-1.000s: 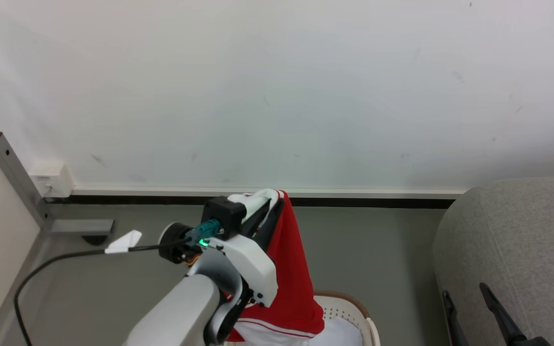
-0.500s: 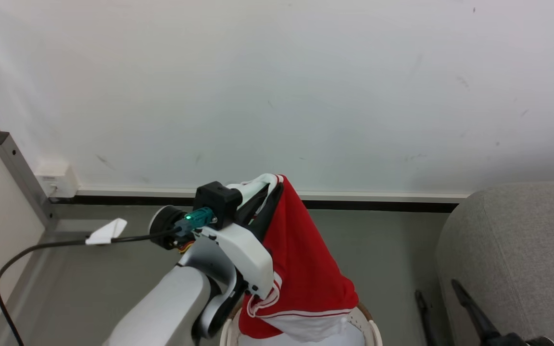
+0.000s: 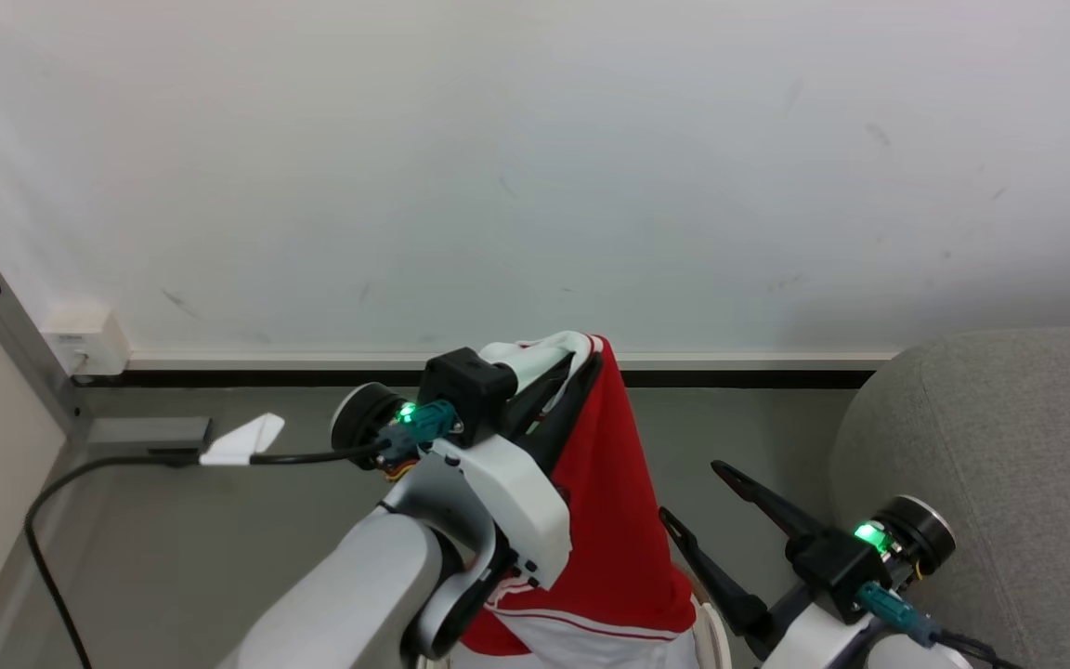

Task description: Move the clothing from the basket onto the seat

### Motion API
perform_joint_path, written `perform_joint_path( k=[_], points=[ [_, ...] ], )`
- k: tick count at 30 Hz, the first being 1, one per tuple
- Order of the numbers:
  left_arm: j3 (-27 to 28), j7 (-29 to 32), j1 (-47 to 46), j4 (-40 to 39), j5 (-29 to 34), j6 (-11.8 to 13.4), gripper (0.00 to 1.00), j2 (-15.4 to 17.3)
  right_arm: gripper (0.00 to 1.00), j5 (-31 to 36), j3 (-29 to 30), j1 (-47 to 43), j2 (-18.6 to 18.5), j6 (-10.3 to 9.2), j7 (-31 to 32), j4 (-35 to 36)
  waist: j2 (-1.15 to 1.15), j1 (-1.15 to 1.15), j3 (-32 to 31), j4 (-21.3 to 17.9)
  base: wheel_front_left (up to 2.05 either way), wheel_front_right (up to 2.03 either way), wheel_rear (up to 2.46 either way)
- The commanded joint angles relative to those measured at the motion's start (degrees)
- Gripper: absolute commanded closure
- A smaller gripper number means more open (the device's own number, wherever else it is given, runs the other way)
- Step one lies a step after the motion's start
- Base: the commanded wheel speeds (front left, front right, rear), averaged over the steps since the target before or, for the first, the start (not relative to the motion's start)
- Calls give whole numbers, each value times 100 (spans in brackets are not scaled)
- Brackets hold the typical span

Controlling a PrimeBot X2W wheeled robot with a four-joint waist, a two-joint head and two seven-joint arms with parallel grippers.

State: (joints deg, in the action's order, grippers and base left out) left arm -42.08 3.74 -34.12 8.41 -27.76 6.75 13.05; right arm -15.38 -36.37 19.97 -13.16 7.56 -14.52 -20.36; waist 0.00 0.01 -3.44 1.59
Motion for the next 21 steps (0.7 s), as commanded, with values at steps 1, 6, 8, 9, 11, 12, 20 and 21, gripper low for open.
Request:
perform_joint_path(
  k=[1, 6, 8, 9, 11, 12, 20, 21],
  points=[
    [-19, 2, -62, -56, 70, -11, 100, -25, 0, -152, -232, 280, -115, -14, 25, -190, 0, -1, 18, -2, 0, 0, 0],
    [-140, 32, -96, -113, 81, -63, 100, -85, 0, -660, -987, 1094, -112, -14, 7, -916, 0, -1, 61, 37, 0, 0, 0],
    [-177, 40, -102, -152, 74, -86, 100, -107, 0, -858, -1195, 1347, -21, -14, -17, -1196, 0, -1, 87, 61, 0, 0, 0],
    [-194, 42, -104, -167, 66, -98, 100, -123, 0, -923, -1301, 1464, 17, -14, -15, -1331, 0, -1, 96, 73, 0, 0, 0],
    [-223, 49, -122, -192, 53, -117, 100, -158, 0, -1097, -1529, 1708, 118, -14, -26, -1595, 0, -1, 120, 101, 0, 0, 0],
    [-244, 54, -131, -202, 41, -127, 100, -177, 0, -1207, -1653, 1811, 184, -14, -36, -1718, 0, -1, 133, 112, 0, 0, 0],
    [-302, -15, -172, -90, -57, -162, 100, -275, 100, -2223, -2494, 2445, 590, -14, -65, -2362, 0, -1, 173, 156, 0, 0, 0],
    [-297, -32, -171, -59, -54, -152, 100, -271, 100, -2295, -2530, 2510, 610, -14, -69, -2348, 0, -1, 174, 155, 0, 0, 0]
  ],
)
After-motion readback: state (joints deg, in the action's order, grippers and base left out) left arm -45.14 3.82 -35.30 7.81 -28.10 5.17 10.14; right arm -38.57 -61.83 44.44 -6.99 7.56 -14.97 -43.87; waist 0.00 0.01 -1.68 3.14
